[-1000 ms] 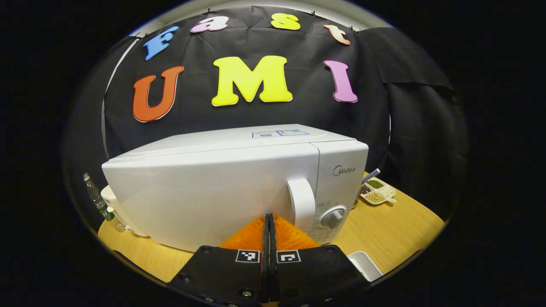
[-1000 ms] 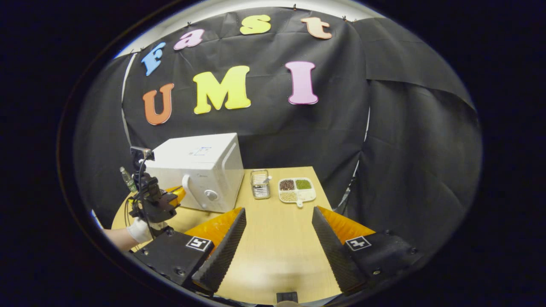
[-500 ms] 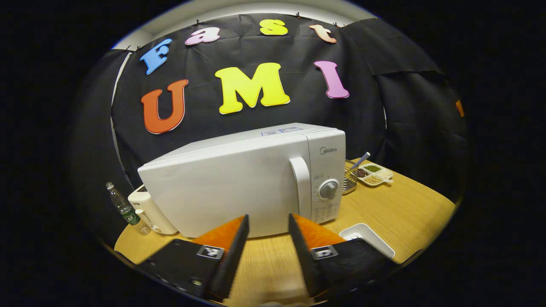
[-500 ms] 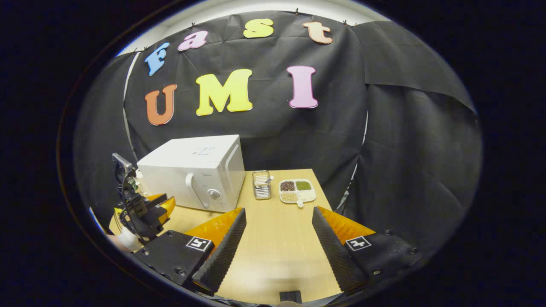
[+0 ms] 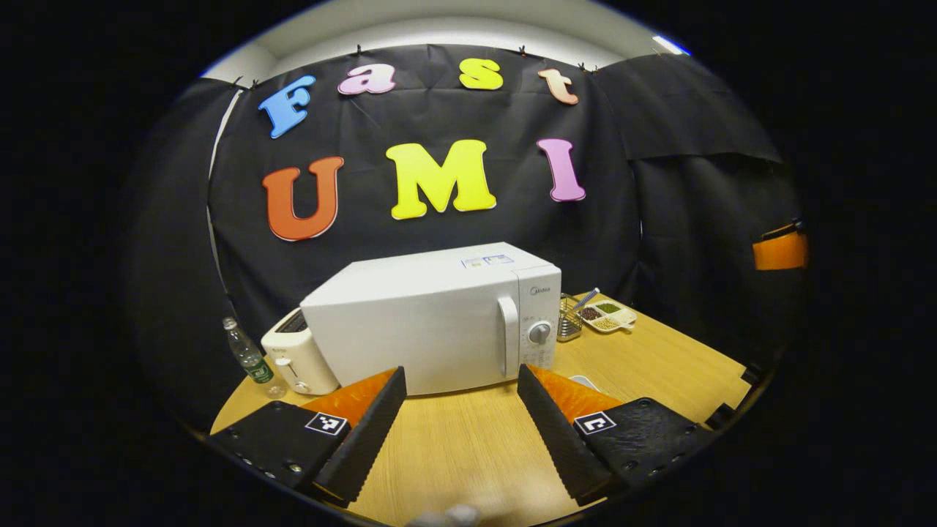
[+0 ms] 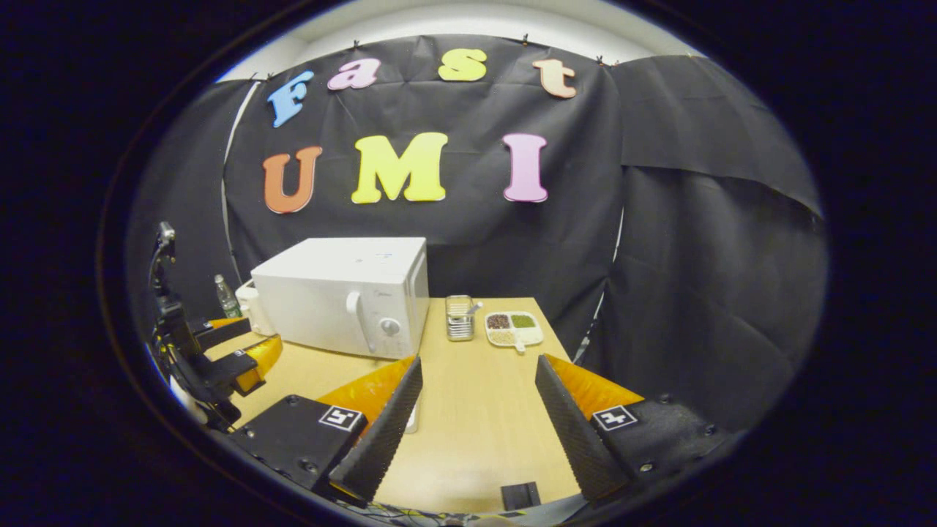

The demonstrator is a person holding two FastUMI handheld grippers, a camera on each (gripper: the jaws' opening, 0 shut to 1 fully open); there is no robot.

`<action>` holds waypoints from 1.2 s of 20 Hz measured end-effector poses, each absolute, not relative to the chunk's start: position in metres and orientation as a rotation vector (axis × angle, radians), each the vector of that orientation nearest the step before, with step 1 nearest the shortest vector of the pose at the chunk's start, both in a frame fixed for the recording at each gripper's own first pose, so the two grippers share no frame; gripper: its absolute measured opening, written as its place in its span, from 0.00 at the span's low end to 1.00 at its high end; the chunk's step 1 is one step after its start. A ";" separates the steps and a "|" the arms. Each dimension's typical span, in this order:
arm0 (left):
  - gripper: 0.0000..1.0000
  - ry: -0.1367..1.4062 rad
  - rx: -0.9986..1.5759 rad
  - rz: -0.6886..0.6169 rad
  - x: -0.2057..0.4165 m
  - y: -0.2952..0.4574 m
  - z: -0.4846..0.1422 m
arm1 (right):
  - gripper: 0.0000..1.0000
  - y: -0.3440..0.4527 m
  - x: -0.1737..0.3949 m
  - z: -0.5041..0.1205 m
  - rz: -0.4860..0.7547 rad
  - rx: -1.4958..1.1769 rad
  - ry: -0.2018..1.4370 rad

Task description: Open the microwave oven with the left hand, put the food in, and close the microwave oven.

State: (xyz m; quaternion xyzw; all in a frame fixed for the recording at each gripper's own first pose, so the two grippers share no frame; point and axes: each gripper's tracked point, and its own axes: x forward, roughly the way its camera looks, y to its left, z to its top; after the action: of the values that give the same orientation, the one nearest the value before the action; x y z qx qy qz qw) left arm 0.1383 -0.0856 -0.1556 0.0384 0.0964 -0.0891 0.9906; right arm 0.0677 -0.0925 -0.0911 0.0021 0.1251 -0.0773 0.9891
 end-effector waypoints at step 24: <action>0.96 -0.026 0.020 0.001 0.008 0.007 0.034 | 0.91 -0.019 0.011 0.005 -0.055 0.030 0.041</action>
State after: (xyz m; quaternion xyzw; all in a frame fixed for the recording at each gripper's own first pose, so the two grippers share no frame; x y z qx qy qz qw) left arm 0.0080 0.0068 0.0343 0.0102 -0.0130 0.0004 0.9999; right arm 0.0111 -0.0193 0.0054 0.0150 0.0205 -0.0275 0.9993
